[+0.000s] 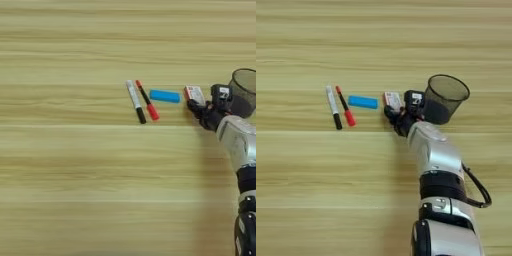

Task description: Move the objects on the table

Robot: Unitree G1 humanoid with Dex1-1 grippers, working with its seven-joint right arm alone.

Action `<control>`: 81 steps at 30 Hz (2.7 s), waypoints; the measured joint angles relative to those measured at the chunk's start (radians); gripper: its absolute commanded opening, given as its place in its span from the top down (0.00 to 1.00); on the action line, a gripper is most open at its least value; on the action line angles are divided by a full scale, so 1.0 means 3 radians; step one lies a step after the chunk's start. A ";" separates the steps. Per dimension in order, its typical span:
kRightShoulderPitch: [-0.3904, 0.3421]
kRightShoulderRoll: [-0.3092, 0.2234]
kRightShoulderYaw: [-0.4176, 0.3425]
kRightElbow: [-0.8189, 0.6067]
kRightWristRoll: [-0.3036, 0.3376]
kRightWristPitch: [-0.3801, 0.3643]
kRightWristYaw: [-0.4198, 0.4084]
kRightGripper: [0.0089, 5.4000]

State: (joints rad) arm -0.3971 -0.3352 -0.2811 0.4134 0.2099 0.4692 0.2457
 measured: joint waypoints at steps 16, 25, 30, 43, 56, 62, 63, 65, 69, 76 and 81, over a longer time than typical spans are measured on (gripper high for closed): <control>0.0050 0.0179 0.0466 -0.0444 -0.0065 0.0233 0.0070 0.55; -0.0099 0.0251 0.0577 -0.0149 -0.0110 0.0133 0.0114 0.62; -0.0114 0.0256 0.0578 -0.0083 -0.0112 0.0080 0.0151 0.62; -0.0109 0.0263 0.0589 -0.0062 -0.0125 0.0091 0.0148 0.48; 0.0137 0.0266 0.0611 -0.0716 -0.0257 0.0081 -0.0066 0.17; 0.0143 0.0269 0.0587 -0.0737 -0.0282 0.0071 -0.0135 0.03; 0.0143 0.0270 0.0587 -0.0736 -0.0286 0.0070 -0.0136 0.01; 0.0143 0.0272 0.0587 -0.0734 -0.0286 0.0069 -0.0137 0.00; 0.0142 0.0281 0.0594 -0.0681 -0.0299 0.0059 -0.0136 0.00; 0.0053 0.0317 0.0680 -0.0431 -0.0385 -0.0069 -0.0131 0.00; -0.0068 0.0326 0.0709 -0.0171 -0.0492 -0.0222 -0.0135 0.00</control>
State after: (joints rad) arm -0.4173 -0.2375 -0.0684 0.3620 0.0623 0.4027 0.2053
